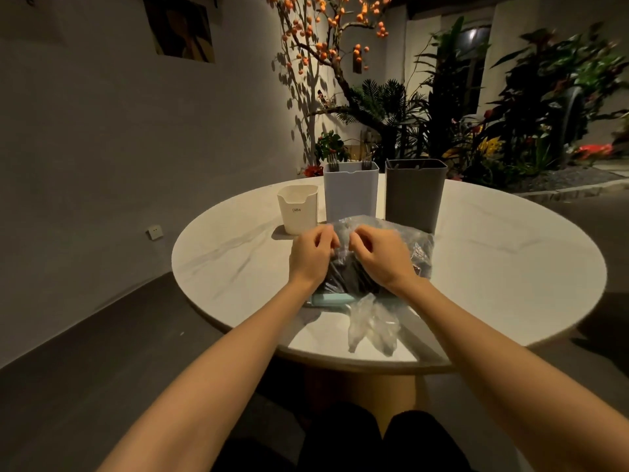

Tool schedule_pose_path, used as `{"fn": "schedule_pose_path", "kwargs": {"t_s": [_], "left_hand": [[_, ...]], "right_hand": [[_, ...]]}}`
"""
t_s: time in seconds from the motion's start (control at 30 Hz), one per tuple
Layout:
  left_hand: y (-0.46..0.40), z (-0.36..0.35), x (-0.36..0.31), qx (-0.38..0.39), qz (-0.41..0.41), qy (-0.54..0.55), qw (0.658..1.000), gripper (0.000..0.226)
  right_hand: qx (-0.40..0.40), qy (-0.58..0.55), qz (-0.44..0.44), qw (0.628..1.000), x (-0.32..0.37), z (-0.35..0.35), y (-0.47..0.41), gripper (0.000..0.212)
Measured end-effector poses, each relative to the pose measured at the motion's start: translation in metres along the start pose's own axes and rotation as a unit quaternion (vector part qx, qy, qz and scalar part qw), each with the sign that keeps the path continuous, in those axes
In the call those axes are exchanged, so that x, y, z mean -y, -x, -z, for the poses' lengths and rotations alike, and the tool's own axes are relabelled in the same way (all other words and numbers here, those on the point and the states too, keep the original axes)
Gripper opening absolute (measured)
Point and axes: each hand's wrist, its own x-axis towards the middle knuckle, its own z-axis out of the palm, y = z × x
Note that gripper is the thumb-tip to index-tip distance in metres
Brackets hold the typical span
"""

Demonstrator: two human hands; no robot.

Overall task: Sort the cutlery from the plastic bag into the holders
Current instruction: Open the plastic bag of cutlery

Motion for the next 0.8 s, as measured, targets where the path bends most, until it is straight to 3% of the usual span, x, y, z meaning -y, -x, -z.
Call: {"fn": "schedule_pose_path", "kwargs": {"t_s": [0.13, 0.27, 0.37, 0.47, 0.63, 0.8], "left_hand": [[0.015, 0.007, 0.016, -0.043, -0.011, -0.003, 0.999, 0.033], [0.015, 0.017, 0.023, -0.069, -0.003, -0.022, 0.997, 0.035], [0.020, 0.023, 0.024, -0.040, 0.007, -0.119, 0.992, 0.040], [0.028, 0.027, 0.022, -0.019, 0.032, -0.219, 0.975, 0.044], [0.034, 0.033, 0.023, -0.002, 0.107, -0.285, 0.953, 0.043], [0.039, 0.035, 0.017, 0.071, 0.074, -0.331, 0.938, 0.040]], "right_hand": [[-0.056, 0.007, 0.025, 0.998, -0.004, -0.009, 0.011, 0.024], [-0.110, 0.112, 0.152, 0.976, -0.010, -0.015, 0.019, 0.020], [-0.143, 0.135, 0.249, 0.948, -0.007, -0.013, 0.024, 0.019], [-0.053, 0.128, 0.321, 0.937, -0.004, -0.014, 0.027, 0.029], [0.068, 0.213, 0.318, 0.921, -0.002, -0.017, 0.028, 0.049], [0.094, 0.221, 0.300, 0.923, 0.003, -0.018, 0.030, 0.026]]}}
